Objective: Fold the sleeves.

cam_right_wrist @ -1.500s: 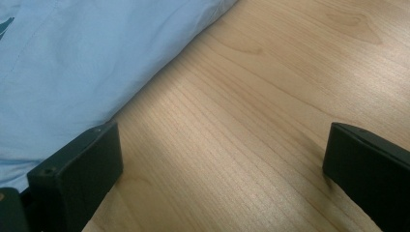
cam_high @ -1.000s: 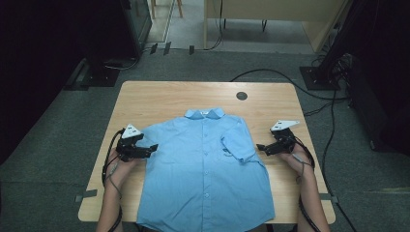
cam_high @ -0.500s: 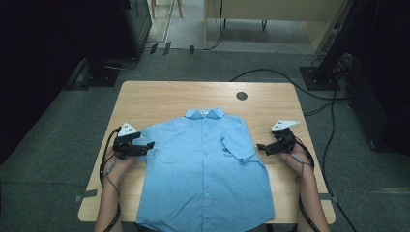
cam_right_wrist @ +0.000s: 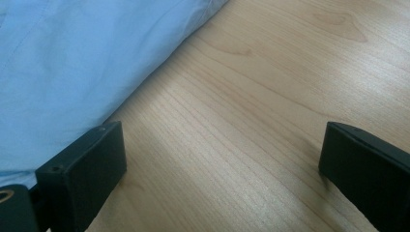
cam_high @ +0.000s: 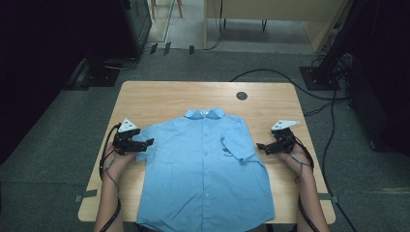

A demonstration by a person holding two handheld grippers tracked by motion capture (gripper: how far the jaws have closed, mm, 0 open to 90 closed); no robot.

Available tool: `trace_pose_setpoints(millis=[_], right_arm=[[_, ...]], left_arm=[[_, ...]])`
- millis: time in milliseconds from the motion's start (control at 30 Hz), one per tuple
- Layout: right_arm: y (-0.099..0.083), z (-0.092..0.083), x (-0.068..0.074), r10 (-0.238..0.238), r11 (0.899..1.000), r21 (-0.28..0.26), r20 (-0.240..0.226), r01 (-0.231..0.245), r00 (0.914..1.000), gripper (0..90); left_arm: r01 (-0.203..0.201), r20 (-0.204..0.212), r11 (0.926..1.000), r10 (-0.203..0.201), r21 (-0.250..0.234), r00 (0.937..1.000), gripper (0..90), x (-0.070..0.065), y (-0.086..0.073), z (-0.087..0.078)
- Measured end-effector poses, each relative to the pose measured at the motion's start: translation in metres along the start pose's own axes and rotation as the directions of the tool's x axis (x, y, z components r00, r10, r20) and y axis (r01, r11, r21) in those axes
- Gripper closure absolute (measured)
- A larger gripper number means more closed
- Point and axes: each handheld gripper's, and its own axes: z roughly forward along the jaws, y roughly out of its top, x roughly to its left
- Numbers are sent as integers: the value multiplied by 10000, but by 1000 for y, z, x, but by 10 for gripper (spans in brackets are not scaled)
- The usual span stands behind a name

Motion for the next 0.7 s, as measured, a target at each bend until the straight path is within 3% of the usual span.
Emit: trace_pose_setpoints(millis=[300,700], right_arm=[[0,0,1,43,10000,5,45,-43,10000,24],[0,0,1,107,9999,-5,108,-107,9999,24]], left_arm=[[6,37,10000,-6,-3,10000,232,12,1,2],[412,-81,9990,-411,172,9991,233,23,-13,-3]])
